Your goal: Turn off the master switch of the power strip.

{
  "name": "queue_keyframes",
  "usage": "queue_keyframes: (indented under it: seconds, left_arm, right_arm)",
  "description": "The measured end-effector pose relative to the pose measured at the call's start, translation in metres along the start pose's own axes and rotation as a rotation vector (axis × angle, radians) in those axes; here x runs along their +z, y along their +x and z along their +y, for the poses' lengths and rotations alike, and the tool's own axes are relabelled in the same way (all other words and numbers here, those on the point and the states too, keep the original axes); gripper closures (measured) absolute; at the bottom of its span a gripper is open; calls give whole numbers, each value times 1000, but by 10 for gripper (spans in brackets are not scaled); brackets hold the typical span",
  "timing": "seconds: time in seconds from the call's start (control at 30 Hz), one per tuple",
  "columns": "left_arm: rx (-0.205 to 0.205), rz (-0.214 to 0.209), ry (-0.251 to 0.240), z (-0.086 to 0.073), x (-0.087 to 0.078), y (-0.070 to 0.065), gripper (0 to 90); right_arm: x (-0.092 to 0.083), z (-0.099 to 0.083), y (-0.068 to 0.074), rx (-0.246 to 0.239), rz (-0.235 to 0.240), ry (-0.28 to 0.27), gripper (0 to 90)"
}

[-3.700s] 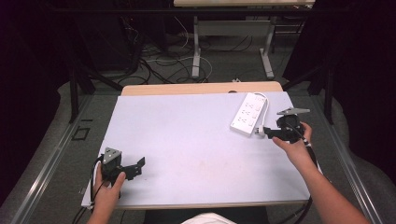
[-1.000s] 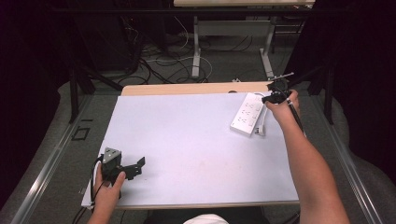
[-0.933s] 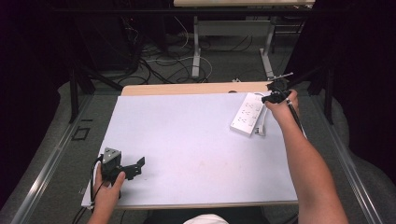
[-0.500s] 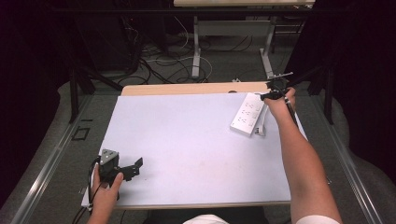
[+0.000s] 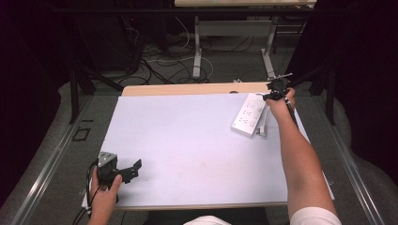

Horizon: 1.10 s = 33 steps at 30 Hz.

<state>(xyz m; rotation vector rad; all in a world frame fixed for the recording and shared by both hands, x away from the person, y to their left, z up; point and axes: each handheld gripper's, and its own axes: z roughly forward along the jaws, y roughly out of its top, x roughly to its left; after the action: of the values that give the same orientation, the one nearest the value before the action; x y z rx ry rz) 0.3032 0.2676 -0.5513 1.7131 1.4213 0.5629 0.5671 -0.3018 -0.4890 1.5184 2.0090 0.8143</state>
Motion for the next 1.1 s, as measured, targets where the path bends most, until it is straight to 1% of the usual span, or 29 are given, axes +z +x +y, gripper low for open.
queue_keyframes:
  seconds: [0.07, 0.23, 0.3, 0.33, 0.37, 0.43, 0.63, 0.77, 0.83, 0.97, 1.1]
  left_arm:
    - [-2, 0, 3, 0, 1, 0, 4]
    - [-8, 5, 8, -1, 1, 0, 4]
    - [-9, 5, 4, -1, 0, 1, 4]
    - [-8, 6, 4, -1, 0, 1, 4]
    - [-8, 8, 2, -1, 0, 1, 4]
    - [-8, 9, 3, -1, 0, 1, 4]
    - [-18, 18, 7, -1, -2, 0, 4]
    - [-19, 24, 1, -2, -2, 1, 4]
    - [-21, 24, 2, -2, -2, 1, 4]
    - [-19, 26, 5, -2, -3, 2, 4]
    - [-34, 31, -3, -3, -4, 2, 4]
  right_arm:
    - [3, 0, 0, -9, 0, 1, 827]
    - [13, -1, -1, -21, 22, 12, 869]
    - [17, -3, -2, -35, 15, 21, 890]
    - [19, -3, -2, -22, 19, 21, 897]
    - [21, -3, -2, -22, 22, 23, 899]
    - [23, -3, -2, -27, 14, 16, 900]
    - [28, -2, -3, -37, 14, -12, 900]
    - [31, -4, -4, -63, 5, 0, 900]
    - [33, -4, -5, -71, 2, -6, 900]
    - [36, -4, -6, -82, 1, -12, 900]
    - [39, -5, -6, -82, 7, -15, 900]
